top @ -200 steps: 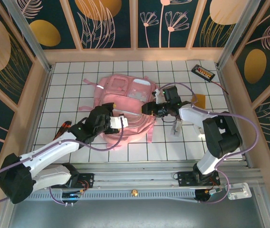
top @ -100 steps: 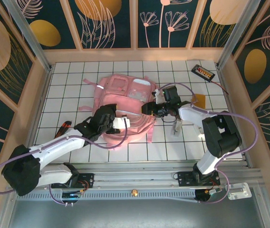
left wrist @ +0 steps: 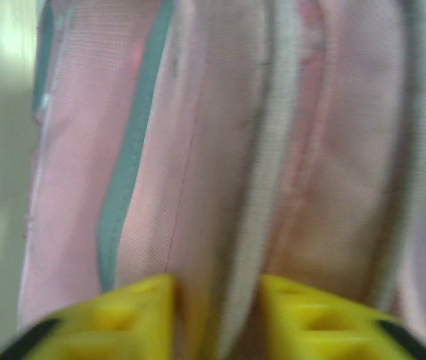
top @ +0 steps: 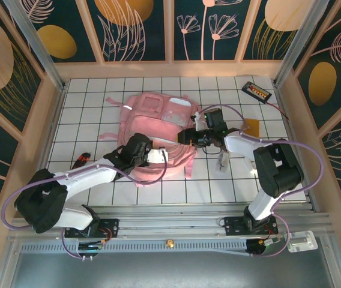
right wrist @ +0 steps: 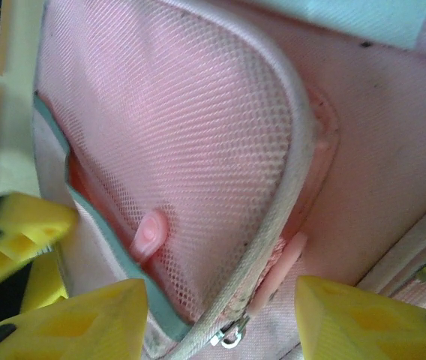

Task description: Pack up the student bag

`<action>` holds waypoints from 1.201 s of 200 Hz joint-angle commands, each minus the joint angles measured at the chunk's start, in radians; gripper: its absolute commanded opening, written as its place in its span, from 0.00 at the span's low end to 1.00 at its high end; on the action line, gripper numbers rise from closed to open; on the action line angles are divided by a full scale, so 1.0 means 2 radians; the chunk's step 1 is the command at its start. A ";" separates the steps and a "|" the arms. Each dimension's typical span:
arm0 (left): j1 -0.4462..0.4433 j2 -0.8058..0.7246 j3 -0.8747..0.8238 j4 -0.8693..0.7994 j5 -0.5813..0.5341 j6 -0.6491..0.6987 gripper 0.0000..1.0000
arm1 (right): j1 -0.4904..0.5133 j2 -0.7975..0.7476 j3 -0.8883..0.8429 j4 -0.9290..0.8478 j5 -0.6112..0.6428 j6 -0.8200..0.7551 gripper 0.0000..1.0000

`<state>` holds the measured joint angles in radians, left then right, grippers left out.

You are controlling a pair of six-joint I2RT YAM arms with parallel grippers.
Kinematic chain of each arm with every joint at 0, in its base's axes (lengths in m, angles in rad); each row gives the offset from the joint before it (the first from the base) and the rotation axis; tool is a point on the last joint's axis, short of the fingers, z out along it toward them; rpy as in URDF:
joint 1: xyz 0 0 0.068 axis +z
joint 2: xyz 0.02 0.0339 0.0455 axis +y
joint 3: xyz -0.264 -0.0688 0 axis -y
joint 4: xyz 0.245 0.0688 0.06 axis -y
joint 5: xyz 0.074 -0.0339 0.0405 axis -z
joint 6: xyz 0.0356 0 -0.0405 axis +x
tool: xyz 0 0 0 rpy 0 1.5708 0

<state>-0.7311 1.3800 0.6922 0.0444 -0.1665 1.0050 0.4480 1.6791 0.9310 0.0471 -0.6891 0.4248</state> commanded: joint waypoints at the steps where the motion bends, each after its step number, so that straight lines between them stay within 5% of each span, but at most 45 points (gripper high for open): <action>1: 0.008 -0.010 0.011 0.006 0.016 -0.010 0.00 | 0.001 -0.019 -0.011 0.015 0.001 -0.016 0.56; 16: 0.015 -0.028 0.007 0.000 0.036 -0.024 0.00 | -0.002 -0.049 -0.023 0.032 0.012 -0.036 0.66; 32: 0.029 -0.052 0.008 -0.018 0.065 -0.041 0.00 | -0.006 -0.082 -0.033 0.042 0.042 -0.070 0.99; 59: 0.056 -0.100 0.005 -0.032 0.127 -0.070 0.00 | -0.016 -0.129 -0.077 0.110 0.068 -0.170 0.99; 80: 0.066 -0.117 0.009 -0.048 0.160 -0.082 0.00 | -0.018 -0.138 -0.106 0.169 0.015 -0.239 0.99; 110: 0.078 -0.126 0.003 -0.046 0.181 -0.088 0.00 | -0.017 -0.078 -0.053 0.113 -0.059 -0.283 0.96; 163: 0.097 -0.122 0.010 -0.042 0.214 -0.099 0.00 | -0.017 0.004 -0.013 0.112 -0.180 -0.277 0.91; 240: 0.106 -0.105 0.027 -0.051 0.231 -0.109 0.00 | -0.015 0.020 0.024 0.013 -0.231 -0.300 0.86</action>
<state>-0.5232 1.1641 0.6968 -0.0860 0.2176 0.8165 0.4126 1.7020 0.9337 0.1825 -1.0714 -0.1299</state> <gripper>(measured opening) 0.045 0.869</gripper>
